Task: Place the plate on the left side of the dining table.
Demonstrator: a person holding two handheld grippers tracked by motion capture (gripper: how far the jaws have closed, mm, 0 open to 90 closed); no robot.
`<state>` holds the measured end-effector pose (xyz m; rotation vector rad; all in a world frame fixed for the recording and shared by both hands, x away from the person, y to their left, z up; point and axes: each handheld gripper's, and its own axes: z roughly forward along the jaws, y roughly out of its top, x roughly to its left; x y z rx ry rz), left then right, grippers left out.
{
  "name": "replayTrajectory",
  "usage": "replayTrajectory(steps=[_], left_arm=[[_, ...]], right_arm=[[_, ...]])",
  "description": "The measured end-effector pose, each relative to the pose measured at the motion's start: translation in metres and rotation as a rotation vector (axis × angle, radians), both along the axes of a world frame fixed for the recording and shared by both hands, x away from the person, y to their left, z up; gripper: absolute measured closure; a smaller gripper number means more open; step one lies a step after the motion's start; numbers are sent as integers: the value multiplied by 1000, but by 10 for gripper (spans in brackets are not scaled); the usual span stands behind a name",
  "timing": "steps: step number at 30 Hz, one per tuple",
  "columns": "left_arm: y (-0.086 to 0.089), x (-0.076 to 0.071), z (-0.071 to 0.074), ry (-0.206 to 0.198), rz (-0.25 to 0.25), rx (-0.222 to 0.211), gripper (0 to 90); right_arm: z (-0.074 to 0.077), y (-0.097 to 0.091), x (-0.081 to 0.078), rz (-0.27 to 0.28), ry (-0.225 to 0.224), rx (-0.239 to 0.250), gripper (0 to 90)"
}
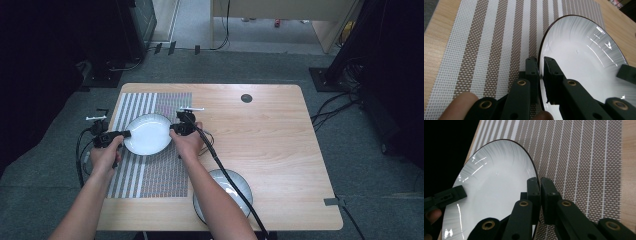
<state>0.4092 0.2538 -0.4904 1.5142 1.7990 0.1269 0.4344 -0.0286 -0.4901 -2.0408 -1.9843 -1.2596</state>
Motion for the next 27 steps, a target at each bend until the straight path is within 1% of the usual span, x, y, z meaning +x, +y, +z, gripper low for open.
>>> replayTrajectory(steps=[3, 6, 8, 10, 13, 14, 16, 19, 20, 21, 23, 24, 25, 26, 27], left_arm=[[-1, 1, -2, 5, 5, 16, 830], [-2, 1, -4, -8, -3, 46, 820], [-2, 1, -6, -9, -9, 40, 809], [-1, 0, -6, -19, -19, 31, 789], [-2, -1, -6, -41, -41, 27, 712], [-3, -1, -6, -48, -48, 26, 686], [-2, -2, -5, -61, -63, 37, 651], [-2, -6, 1, -103, -66, 66, 601], [-1, -7, 3, -116, -68, 81, 589], [-2, -8, 6, -128, -68, 99, 568], [-3, -11, 12, -130, -77, 150, 547], [-3, -13, 15, -132, -86, 158, 538], [-3, -15, 18, -134, -94, 153, 535], [-3, -17, 21, -132, -101, 151, 530], [-3, -19, 23, -132, -109, 154, 514]], right_arm=[[-5, 3, 2, -7, 10, -7, 866], [-9, 4, 2, -9, 15, -8, 864], [-10, 4, 2, -2, 7, -9, 865], [-10, 4, 2, 2, 5, -4, 865], [-11, 3, 1, 3, 0, 5, 857], [-12, 3, 1, 5, 0, 10, 840], [-12, 2, 0, 7, 10, 13, 797], [-9, -1, -3, -6, -21, -10, 726], [-7, -3, -4, -11, -24, -14, 708], [-5, -5, -4, -12, -21, -18, 698], [-2, -9, -5, -11, -26, -7, 677], [0, -12, -6, -5, -44, -3, 665], [2, -14, -7, 4, -61, 2, 652], [4, -15, -8, 14, -91, 3, 636], [6, -17, -10, 28, -126, -17, 593]])
